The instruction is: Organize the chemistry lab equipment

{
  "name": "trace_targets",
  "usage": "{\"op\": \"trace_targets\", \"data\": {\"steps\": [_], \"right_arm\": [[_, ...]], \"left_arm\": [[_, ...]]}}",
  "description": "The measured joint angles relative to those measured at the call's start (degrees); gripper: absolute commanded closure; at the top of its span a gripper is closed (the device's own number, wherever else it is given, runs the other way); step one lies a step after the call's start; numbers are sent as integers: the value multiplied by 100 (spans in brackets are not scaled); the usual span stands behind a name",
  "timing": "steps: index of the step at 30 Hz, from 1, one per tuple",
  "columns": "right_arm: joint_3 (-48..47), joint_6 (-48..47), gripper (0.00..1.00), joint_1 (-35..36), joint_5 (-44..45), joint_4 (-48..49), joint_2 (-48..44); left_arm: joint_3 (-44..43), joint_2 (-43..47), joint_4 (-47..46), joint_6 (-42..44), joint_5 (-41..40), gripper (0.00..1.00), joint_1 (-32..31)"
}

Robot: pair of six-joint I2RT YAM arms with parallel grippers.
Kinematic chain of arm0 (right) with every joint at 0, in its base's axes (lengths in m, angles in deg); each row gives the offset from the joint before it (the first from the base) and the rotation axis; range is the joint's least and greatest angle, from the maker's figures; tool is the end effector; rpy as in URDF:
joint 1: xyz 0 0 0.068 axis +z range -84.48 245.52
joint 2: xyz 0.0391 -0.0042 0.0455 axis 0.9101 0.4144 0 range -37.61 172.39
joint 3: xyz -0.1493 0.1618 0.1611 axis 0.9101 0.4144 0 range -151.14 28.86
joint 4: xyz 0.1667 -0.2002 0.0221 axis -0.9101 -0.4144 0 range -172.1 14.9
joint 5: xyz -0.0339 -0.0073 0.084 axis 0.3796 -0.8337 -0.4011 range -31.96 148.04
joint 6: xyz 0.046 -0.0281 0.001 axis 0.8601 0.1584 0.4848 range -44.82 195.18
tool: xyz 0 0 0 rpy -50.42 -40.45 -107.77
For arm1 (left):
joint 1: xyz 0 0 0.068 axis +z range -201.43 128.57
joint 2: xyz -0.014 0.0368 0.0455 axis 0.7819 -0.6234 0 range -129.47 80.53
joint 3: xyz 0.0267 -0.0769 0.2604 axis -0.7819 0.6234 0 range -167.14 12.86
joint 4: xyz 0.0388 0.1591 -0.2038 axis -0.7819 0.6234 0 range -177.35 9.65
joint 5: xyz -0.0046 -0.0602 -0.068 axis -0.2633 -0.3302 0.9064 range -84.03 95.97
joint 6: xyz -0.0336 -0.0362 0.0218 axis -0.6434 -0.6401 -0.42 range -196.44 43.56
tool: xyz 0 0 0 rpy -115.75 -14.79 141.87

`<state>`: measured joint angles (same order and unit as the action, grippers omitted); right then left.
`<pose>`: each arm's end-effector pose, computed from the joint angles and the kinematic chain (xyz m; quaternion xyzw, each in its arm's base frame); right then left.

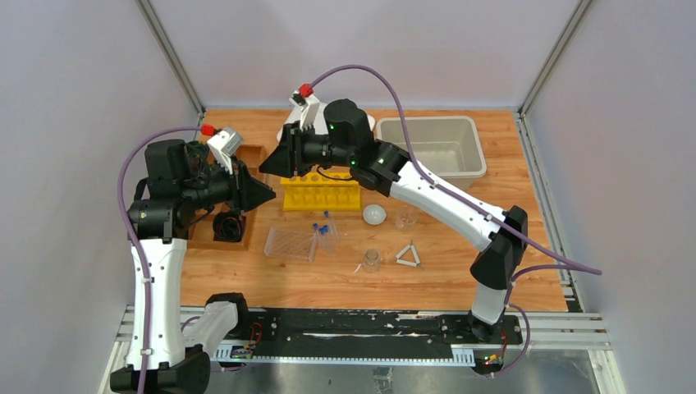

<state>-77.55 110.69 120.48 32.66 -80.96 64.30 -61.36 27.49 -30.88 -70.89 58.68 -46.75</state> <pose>0.2288 0.3527 0.4484 -0.2692 0.6620 0.5946 0.3684 0.1478 -0.0163 0.4137 0.2100 0.7943 -0.3559 0.4452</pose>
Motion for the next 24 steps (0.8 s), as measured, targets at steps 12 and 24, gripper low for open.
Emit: {"op": "trace_targets", "data": {"steps": [12, 24], "right_arm": [[-50, -413, 100, -76, 247, -291, 116], [2505, -2240, 100, -111, 1974, 1250, -435]], "left_arm": [[28, -142, 35, -20, -911, 0, 0], [28, -553, 35, -50, -2868, 0, 0]]}}
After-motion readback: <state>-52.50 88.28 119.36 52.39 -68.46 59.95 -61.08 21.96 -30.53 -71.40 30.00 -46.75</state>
